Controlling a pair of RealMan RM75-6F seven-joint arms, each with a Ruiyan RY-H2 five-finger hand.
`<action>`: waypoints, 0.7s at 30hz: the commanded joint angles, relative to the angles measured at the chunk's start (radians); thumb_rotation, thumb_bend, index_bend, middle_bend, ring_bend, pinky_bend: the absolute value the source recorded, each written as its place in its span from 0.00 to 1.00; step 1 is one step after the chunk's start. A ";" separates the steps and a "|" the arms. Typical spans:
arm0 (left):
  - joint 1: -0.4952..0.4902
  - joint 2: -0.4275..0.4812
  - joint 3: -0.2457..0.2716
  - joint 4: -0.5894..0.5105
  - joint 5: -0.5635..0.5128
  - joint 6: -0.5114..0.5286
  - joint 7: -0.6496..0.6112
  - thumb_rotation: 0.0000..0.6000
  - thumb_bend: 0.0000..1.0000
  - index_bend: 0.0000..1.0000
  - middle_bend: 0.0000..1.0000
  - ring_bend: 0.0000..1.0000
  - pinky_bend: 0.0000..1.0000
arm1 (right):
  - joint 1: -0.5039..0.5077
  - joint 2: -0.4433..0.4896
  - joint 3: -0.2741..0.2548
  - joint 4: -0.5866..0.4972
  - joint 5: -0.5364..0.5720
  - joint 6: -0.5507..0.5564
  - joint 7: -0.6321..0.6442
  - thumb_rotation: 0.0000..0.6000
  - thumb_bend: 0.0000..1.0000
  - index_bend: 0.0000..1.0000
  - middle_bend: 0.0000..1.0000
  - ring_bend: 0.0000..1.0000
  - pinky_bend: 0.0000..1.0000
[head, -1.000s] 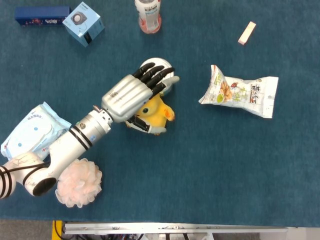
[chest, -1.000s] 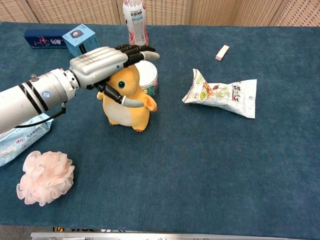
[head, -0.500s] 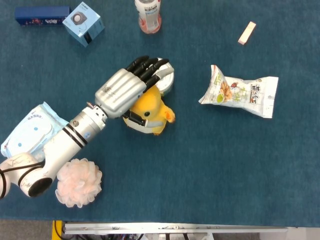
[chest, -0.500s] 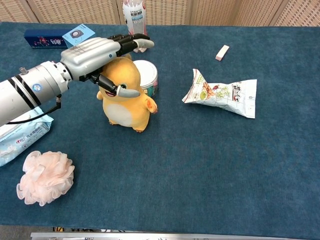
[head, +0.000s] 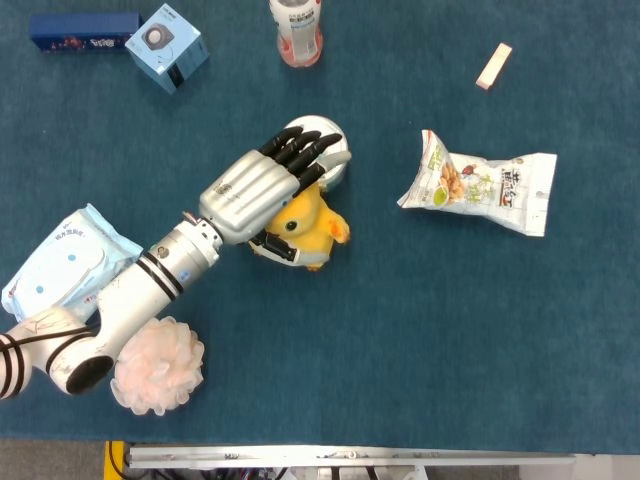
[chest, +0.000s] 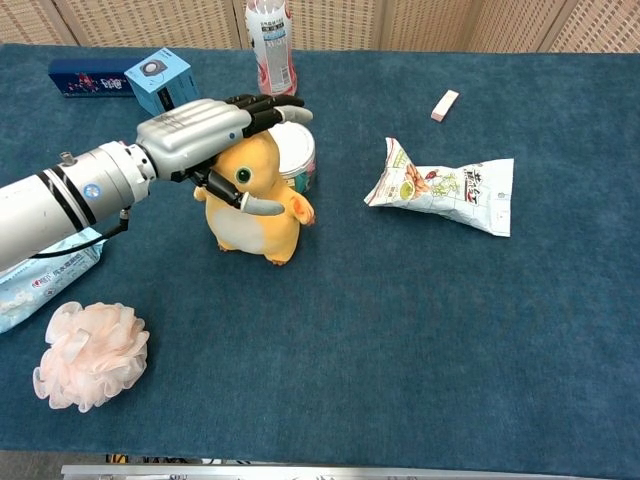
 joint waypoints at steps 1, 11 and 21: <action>0.014 0.014 -0.002 -0.017 0.009 0.033 -0.002 0.43 0.07 0.00 0.00 0.00 0.00 | 0.000 -0.001 0.000 0.002 -0.001 0.001 0.002 1.00 0.12 0.14 0.23 0.16 0.20; 0.054 0.079 -0.021 -0.075 0.000 0.105 -0.015 0.43 0.07 0.00 0.00 0.00 0.00 | 0.003 -0.004 0.004 0.010 -0.005 0.001 0.013 1.00 0.12 0.14 0.23 0.16 0.20; 0.193 0.226 -0.010 -0.143 -0.087 0.238 0.019 0.44 0.07 0.00 0.00 0.00 0.00 | 0.013 0.000 0.008 0.024 -0.003 -0.014 0.038 1.00 0.12 0.14 0.23 0.16 0.20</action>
